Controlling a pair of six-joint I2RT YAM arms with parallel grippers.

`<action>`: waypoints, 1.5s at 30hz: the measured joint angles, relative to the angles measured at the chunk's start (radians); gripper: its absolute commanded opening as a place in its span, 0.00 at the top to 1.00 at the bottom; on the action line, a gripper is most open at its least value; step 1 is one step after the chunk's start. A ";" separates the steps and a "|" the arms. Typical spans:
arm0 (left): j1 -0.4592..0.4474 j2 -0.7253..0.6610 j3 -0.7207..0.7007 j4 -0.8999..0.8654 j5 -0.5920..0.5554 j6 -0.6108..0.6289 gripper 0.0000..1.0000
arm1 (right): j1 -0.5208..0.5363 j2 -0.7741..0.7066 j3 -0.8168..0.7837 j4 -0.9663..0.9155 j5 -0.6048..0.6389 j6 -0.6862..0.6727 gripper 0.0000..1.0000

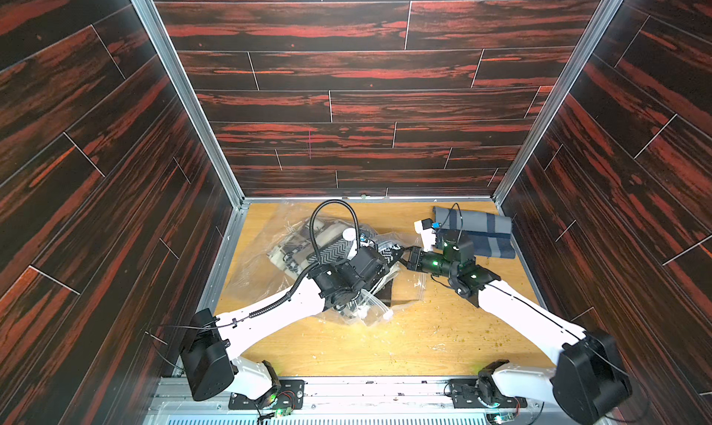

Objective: Take the scarf out of the vacuum bag
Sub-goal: Take out the scarf from the vacuum bag.

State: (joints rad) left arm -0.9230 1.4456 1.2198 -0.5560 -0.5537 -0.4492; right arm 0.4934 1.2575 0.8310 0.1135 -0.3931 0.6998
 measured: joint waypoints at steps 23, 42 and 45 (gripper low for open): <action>0.008 0.000 -0.001 -0.006 0.003 0.016 1.00 | -0.136 0.021 0.466 -0.841 0.260 -0.232 1.00; 0.027 0.003 -0.007 -0.015 0.003 0.023 1.00 | -0.373 0.112 0.551 -1.151 0.504 -0.410 1.00; 0.039 0.017 -0.007 -0.016 0.003 0.023 1.00 | -0.397 0.131 0.552 -1.159 0.528 -0.425 1.00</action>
State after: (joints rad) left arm -0.8845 1.4624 1.2129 -0.5720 -0.5510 -0.4267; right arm 0.0959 1.3884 1.3827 -1.0451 0.1352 0.2752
